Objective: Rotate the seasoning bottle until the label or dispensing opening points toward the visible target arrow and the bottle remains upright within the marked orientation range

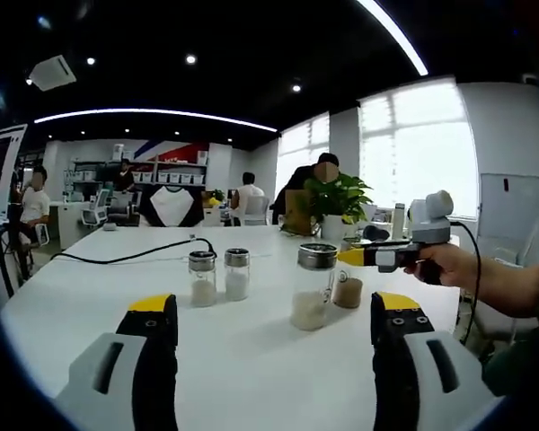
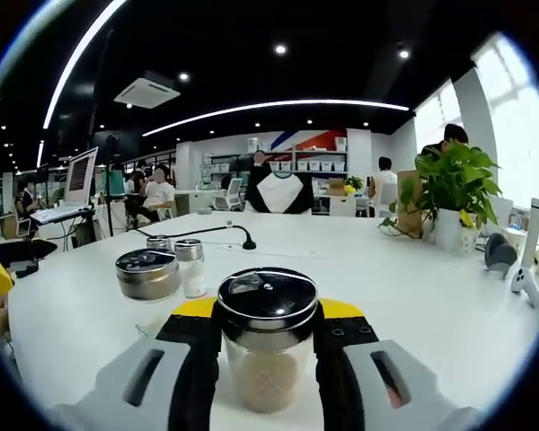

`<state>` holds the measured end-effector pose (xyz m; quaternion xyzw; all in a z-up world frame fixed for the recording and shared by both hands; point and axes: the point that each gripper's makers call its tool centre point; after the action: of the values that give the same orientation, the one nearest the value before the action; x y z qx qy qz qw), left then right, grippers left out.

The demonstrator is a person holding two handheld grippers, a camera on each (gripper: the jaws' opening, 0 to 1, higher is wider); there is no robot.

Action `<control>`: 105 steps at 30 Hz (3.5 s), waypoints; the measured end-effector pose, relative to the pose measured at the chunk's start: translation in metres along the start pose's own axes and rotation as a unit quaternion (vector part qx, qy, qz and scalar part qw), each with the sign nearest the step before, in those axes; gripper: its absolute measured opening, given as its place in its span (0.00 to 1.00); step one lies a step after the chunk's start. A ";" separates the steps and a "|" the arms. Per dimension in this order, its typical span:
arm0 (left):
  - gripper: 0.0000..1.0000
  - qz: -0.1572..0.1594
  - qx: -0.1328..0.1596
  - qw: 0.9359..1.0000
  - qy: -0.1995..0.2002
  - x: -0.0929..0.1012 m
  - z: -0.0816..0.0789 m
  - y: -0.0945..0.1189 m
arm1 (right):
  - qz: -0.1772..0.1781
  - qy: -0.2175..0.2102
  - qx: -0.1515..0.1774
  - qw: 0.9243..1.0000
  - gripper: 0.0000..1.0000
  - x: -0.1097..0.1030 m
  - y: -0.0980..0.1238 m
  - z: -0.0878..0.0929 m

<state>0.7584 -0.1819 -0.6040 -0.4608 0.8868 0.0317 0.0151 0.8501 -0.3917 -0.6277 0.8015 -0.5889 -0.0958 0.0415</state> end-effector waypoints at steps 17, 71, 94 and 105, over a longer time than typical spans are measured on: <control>0.94 -0.003 0.003 1.000 0.010 -0.005 0.000 0.000 | -0.116 0.018 -0.023 0.993 0.39 -0.005 0.002 0.002; 0.93 -0.006 0.003 1.000 0.025 -0.008 0.002 0.003 | -0.244 0.015 -0.023 0.969 0.49 -0.012 0.013 -0.004; 0.93 -0.005 0.009 0.999 0.030 -0.008 0.002 0.006 | -0.012 0.014 0.046 0.999 0.56 0.008 0.007 -0.017; 0.94 0.003 0.013 1.000 0.028 -0.005 0.000 0.006 | 0.054 -0.033 0.051 0.997 0.53 0.008 0.004 -0.008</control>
<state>0.7560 -0.1741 -0.6031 -0.4584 0.8887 0.0073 -0.0039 0.8504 -0.4008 -0.6204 0.7662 -0.6361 -0.0899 -0.0138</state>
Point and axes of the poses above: the point that each gripper's makers call its tool centre point, and the gripper's own axes: y roughly backward along the fingers, x roughly to its right, z roughly out of its underside, and after that the axes turned 7 degrees about -y, right-handed
